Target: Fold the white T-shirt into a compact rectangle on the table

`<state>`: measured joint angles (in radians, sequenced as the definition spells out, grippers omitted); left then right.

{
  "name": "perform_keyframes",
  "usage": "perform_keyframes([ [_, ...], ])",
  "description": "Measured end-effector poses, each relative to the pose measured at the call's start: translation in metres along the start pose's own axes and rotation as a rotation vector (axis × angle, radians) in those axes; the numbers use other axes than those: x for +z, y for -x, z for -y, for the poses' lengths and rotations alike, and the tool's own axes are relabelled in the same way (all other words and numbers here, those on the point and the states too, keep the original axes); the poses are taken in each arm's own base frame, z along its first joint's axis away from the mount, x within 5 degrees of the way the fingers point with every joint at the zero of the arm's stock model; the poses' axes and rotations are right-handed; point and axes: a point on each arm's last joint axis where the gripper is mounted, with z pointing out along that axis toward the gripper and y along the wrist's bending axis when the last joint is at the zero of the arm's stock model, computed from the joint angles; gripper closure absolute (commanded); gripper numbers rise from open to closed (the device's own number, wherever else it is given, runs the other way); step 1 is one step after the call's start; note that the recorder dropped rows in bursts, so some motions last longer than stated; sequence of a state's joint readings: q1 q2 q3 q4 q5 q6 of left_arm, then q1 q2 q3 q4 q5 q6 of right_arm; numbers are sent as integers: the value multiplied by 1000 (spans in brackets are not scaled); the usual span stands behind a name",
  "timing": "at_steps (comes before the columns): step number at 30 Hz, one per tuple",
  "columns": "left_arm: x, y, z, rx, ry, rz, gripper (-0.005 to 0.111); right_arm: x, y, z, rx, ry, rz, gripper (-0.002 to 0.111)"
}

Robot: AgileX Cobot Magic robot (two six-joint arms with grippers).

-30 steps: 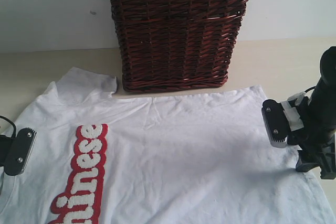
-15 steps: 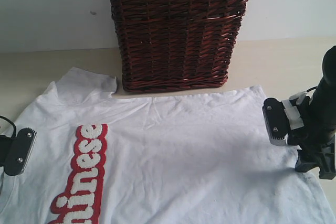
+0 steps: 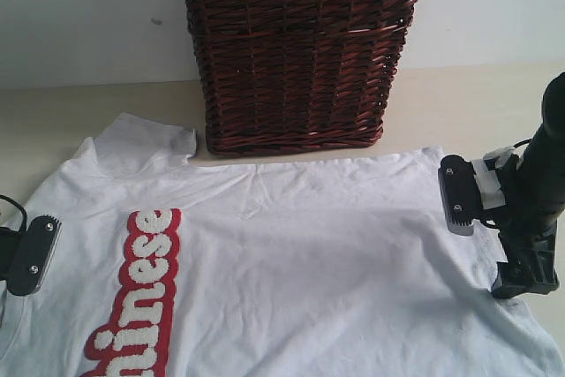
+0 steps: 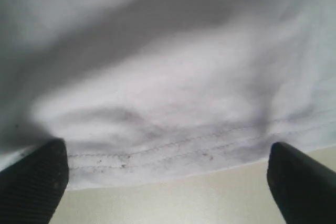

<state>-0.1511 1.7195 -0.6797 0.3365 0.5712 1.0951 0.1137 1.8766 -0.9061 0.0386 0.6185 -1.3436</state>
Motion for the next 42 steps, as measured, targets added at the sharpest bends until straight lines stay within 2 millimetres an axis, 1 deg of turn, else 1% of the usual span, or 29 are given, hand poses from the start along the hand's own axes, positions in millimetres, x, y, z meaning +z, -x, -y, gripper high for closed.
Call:
perform_keyframes([
  [28,0,0,0,0,0,0,23,0,0,-4,14,42,-2,3],
  [31,0,0,0,0,0,0,23,-4,-1,-4,7,29,-7,3],
  [35,0,0,-1,2,7,3,23,-9,-3,-9,-10,26,-18,3],
  [42,0,0,-1,5,13,5,23,-23,-3,-10,-19,-7,-16,3],
])
